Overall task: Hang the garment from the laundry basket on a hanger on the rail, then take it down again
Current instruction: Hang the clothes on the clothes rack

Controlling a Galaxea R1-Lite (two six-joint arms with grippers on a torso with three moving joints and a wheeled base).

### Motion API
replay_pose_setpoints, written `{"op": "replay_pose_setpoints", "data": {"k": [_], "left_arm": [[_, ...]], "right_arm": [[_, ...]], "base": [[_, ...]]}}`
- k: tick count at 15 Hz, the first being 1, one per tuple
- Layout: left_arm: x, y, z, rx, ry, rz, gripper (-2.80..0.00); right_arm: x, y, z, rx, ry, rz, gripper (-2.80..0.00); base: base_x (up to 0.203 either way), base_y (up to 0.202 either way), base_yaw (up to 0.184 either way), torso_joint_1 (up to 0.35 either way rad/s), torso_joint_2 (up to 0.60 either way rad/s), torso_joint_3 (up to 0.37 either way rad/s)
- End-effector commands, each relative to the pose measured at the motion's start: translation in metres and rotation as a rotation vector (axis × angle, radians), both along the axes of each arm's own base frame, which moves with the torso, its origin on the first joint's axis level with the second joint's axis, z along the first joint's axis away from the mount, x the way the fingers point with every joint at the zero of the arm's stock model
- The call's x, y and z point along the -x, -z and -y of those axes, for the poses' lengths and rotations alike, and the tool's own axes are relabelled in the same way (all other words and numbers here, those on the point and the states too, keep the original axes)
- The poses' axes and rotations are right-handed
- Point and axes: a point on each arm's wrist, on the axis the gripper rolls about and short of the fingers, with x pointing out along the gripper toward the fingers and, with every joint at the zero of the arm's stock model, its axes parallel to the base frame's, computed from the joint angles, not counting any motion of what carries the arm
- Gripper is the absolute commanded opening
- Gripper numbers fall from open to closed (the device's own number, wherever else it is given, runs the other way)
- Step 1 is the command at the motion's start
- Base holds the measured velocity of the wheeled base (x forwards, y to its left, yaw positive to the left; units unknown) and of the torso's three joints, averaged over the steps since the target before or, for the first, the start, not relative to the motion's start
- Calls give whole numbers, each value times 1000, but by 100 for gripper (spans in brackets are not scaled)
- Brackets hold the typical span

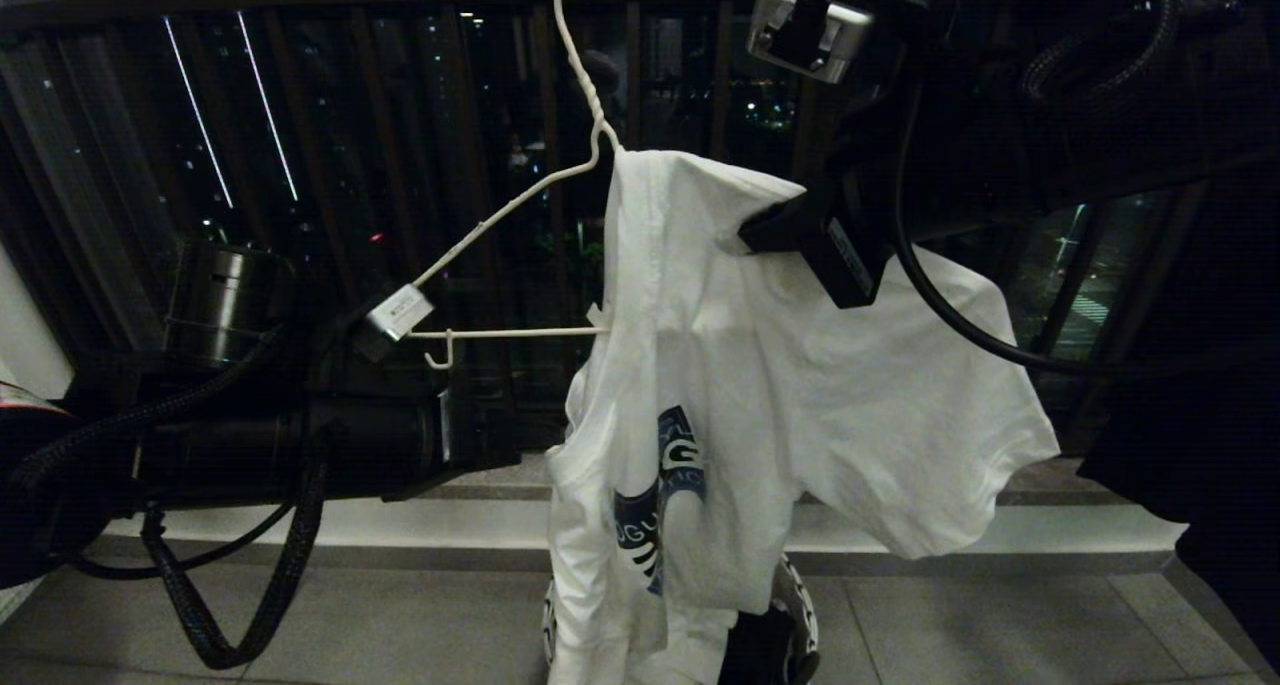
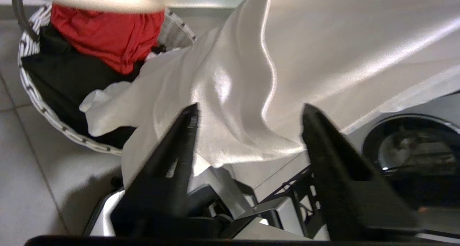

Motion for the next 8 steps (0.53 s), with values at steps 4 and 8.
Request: {"op": "replay_pose_setpoints", "data": {"k": [4, 8], "left_arm": [[-2, 10, 12, 20, -33, 65, 0], [-9, 26, 23, -32, -77, 51, 0]], "right_arm": [[4, -3, 1, -2, -6, 7, -280], [4, -3, 0, -2, -9, 8, -280]], "base": [[0, 0, 0, 0, 0, 0], [0, 0, 0, 0, 0, 0]]}}
